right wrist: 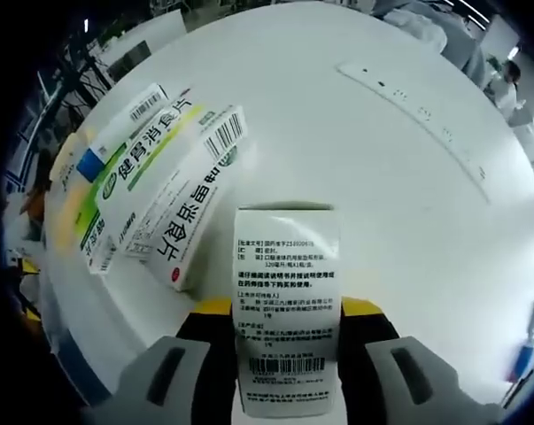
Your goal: Arrange the small medicine boxes into an aligned row inside the storage area until every box is upright, visible, and separated from the surrounding clutter.
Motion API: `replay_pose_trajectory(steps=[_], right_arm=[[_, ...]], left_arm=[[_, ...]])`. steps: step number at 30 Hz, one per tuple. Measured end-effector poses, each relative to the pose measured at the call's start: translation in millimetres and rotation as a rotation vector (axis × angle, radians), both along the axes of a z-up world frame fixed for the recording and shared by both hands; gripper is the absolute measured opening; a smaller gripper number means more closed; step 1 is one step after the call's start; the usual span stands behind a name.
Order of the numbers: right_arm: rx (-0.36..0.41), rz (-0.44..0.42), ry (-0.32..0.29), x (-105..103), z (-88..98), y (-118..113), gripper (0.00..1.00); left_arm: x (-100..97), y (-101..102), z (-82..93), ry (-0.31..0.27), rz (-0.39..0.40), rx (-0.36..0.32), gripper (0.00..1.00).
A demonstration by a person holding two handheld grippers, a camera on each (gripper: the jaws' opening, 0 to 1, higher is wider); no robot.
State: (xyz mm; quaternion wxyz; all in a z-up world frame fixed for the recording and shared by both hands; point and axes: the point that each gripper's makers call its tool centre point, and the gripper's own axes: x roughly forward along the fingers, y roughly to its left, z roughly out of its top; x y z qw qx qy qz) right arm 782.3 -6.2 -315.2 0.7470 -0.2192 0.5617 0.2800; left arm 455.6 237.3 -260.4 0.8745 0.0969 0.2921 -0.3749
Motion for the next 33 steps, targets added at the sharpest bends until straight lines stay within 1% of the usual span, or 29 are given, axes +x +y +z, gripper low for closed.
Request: replay_pose_trajectory(steps=[2,5,9,10,12,17,23,24,25,31,32,33], right_arm=[[0.013,-0.043,0.007,-1.1,0.7,-0.1,0.40],[0.029,-0.061,0.012,0.8,1.8,-0.6,0.40],[0.052,-0.113,0.020,-2.0,2.4,-1.8,0.39],[0.056,-0.125,0.023,0.1,2.7,-2.9,0.39],[0.070,-0.146,0.014,2.6,5.0,-3.8,0.39],[0.071,-0.158,-0.005,-3.0,11.7,-6.9,0.39],[0.096,-0.183,-0.040,-9.1,28.8,-7.5,0.39],[0.098,-0.200,-0.056,-4.0,33.2,-8.6,0.39],[0.100,-0.211,-0.061,-3.6,36.6,-8.8,0.39],[0.126,-0.226,-0.081,-31.7,58.3,-1.6,0.39],[0.127,-0.226,-0.083,-32.4,59.5,-1.6,0.39],[0.127,-0.229,-0.089,-27.5,66.3,-2.6,0.39]], left_arm=[[-0.7,1.3,-0.4,0.002,0.004,0.000,0.47],[-2.1,2.8,0.4,0.001,0.009,0.001,0.47],[-3.8,3.8,0.4,0.001,0.012,0.002,0.47],[-4.3,4.1,0.1,0.002,0.013,0.003,0.47],[-5.1,4.4,-0.4,0.003,0.013,0.004,0.47],[-6.5,4.5,-0.1,0.002,0.013,0.003,0.47],[-7.3,2.5,2.0,-0.004,0.010,0.000,0.47],[-7.5,2.0,2.0,-0.004,0.009,0.000,0.47],[-7.8,0.7,1.8,-0.005,0.007,0.001,0.47],[-9.8,-6.4,2.5,-0.009,-0.009,-0.001,0.47],[-10.0,-6.7,2.6,-0.010,-0.010,-0.001,0.47],[-10.8,-7.4,3.6,-0.012,-0.012,-0.004,0.47]])
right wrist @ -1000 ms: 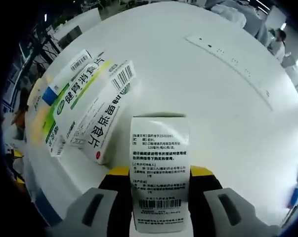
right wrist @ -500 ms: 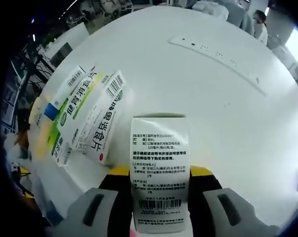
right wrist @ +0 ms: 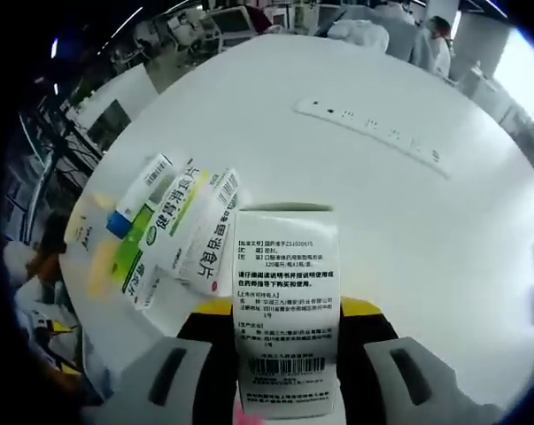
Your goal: Arrange the small medicine boxes into an aligned row inside the storage area until every box is upright, visible, and separated from the surrounding clutter.
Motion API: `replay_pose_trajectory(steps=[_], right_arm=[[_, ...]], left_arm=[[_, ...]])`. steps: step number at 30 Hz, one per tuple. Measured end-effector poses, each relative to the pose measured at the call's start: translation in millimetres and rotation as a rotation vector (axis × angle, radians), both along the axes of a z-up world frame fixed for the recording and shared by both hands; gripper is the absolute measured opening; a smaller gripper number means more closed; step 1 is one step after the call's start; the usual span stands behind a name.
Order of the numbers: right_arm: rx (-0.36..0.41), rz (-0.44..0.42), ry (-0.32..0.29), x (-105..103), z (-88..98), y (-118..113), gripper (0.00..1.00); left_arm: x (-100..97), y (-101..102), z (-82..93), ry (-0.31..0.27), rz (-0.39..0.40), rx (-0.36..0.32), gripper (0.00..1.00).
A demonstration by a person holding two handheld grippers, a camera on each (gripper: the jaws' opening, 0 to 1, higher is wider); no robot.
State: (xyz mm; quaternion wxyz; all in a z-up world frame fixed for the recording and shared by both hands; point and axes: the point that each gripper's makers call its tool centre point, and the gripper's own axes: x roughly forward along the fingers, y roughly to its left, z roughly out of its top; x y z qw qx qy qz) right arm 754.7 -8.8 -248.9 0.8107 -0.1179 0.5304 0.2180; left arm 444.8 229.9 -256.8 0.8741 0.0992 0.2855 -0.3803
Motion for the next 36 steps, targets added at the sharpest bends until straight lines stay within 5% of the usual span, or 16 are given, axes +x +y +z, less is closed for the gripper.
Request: replay_pose_trajectory(steps=[8,9,21,36], right_arm=[[0.023,-0.021,-0.012,-13.9,21.7,-0.3,0.39],[0.052,-0.078,-0.010,-12.1,23.5,-1.1,0.39],[0.053,-0.050,-0.011,-27.2,40.0,-3.9,0.39],[0.102,0.017,-0.033,-69.8,59.7,9.9,0.39]], left_arm=[[-1.8,1.5,1.3,-0.008,0.006,-0.006,0.47],[-2.0,0.9,1.3,-0.008,0.005,-0.007,0.47],[1.2,-9.8,3.5,-0.027,-0.026,-0.004,0.47],[-4.5,-20.4,14.3,-0.053,-0.059,-0.012,0.47]])
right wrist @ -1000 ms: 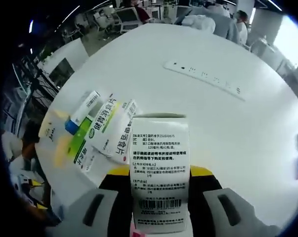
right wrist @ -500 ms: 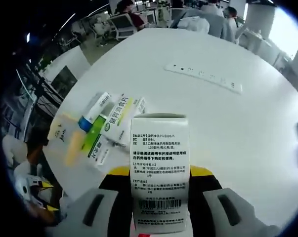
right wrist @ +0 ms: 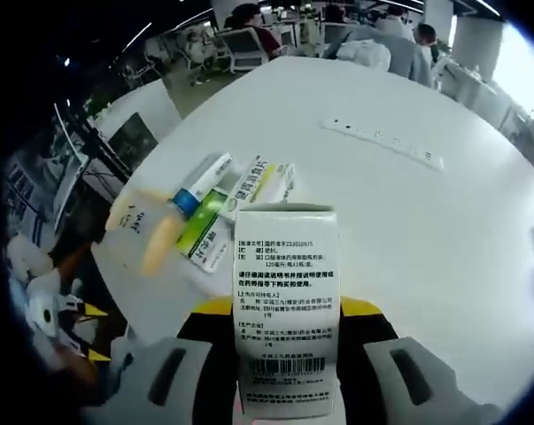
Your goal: Arrange the small medicine boxes into an aligned row inside the storage area until every box is upright, visible, and separated from the surrounding clutter.
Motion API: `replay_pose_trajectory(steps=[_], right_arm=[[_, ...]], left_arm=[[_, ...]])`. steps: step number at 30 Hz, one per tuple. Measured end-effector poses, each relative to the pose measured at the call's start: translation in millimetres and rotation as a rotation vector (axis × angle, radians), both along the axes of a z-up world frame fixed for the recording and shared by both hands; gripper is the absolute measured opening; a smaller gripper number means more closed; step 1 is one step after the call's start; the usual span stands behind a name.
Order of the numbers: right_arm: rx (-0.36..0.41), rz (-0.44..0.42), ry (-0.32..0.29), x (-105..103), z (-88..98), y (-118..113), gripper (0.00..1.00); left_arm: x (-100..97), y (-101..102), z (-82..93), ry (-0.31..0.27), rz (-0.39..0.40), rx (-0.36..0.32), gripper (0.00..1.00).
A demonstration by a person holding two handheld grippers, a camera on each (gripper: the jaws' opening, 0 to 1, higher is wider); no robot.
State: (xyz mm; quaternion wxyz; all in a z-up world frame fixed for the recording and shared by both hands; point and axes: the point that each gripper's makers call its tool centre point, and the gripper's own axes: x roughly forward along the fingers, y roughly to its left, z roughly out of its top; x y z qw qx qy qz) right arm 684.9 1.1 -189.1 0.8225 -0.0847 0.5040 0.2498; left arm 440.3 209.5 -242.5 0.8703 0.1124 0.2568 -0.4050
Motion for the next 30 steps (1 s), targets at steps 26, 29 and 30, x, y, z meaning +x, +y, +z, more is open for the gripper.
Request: replay_pose_trajectory(steps=[26,29,30], right_arm=[[0.072,0.127,-0.030,-72.6,-10.9,38.7,0.39],[0.071,0.131,-0.032,-90.1,-11.9,40.9,0.39],[0.073,0.130,-0.029,-94.3,-12.6,42.1,0.39]], left_arm=[[-26.9,-18.3,21.0,-0.046,-0.036,0.020,0.47],[-29.7,-18.0,21.7,-0.051,-0.035,0.023,0.47],[-30.5,-17.8,21.7,-0.051,-0.033,0.023,0.47]])
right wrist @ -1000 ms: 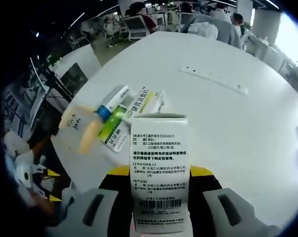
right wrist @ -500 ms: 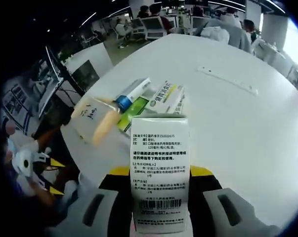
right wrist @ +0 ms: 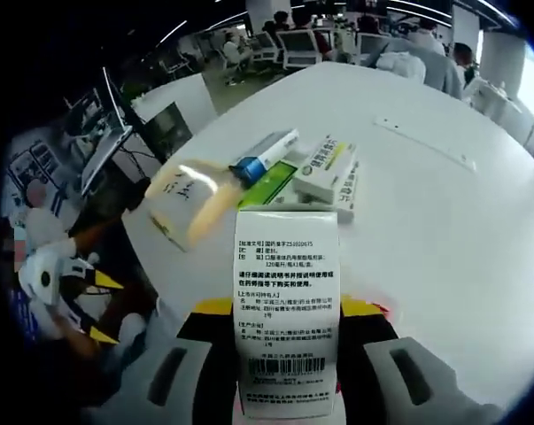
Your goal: Arrange the small medicine boxes into an aligned row inside the storage area until every box is upright, visible, and separated from the surrounding clutter.
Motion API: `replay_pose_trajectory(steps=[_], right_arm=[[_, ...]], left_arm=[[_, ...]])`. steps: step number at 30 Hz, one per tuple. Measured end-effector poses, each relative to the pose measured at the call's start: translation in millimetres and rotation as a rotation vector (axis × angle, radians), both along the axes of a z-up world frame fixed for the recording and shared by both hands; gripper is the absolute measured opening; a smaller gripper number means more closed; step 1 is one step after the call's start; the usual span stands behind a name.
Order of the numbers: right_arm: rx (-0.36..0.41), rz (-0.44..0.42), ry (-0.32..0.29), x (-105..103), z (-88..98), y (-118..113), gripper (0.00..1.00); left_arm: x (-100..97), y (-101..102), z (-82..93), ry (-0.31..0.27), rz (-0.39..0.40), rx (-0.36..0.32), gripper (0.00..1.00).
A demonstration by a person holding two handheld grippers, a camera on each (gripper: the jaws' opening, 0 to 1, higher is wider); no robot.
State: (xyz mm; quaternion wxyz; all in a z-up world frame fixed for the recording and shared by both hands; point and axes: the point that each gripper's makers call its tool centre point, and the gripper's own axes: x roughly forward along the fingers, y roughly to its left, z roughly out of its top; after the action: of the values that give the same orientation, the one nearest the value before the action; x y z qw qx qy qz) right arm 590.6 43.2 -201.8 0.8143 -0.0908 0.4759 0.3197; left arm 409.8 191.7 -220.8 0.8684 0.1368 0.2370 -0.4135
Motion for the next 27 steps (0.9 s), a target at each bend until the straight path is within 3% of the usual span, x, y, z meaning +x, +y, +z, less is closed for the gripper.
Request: replay_pose_trajectory(steps=[10,16,27], right_arm=[[0.012,-0.004,0.041,-26.8,-24.1,2.6,0.39],[0.026,-0.012,0.094,-24.1,-40.1,2.7,0.40],[0.040,-0.030,0.108,-25.7,-53.0,4.1,0.40]], left_arm=[[-3.9,-4.2,0.3,-0.005,-0.010,-0.004,0.47],[-4.2,-4.8,-1.5,-0.001,-0.010,-0.002,0.47],[-1.8,-7.2,-2.2,0.003,-0.013,0.007,0.47]])
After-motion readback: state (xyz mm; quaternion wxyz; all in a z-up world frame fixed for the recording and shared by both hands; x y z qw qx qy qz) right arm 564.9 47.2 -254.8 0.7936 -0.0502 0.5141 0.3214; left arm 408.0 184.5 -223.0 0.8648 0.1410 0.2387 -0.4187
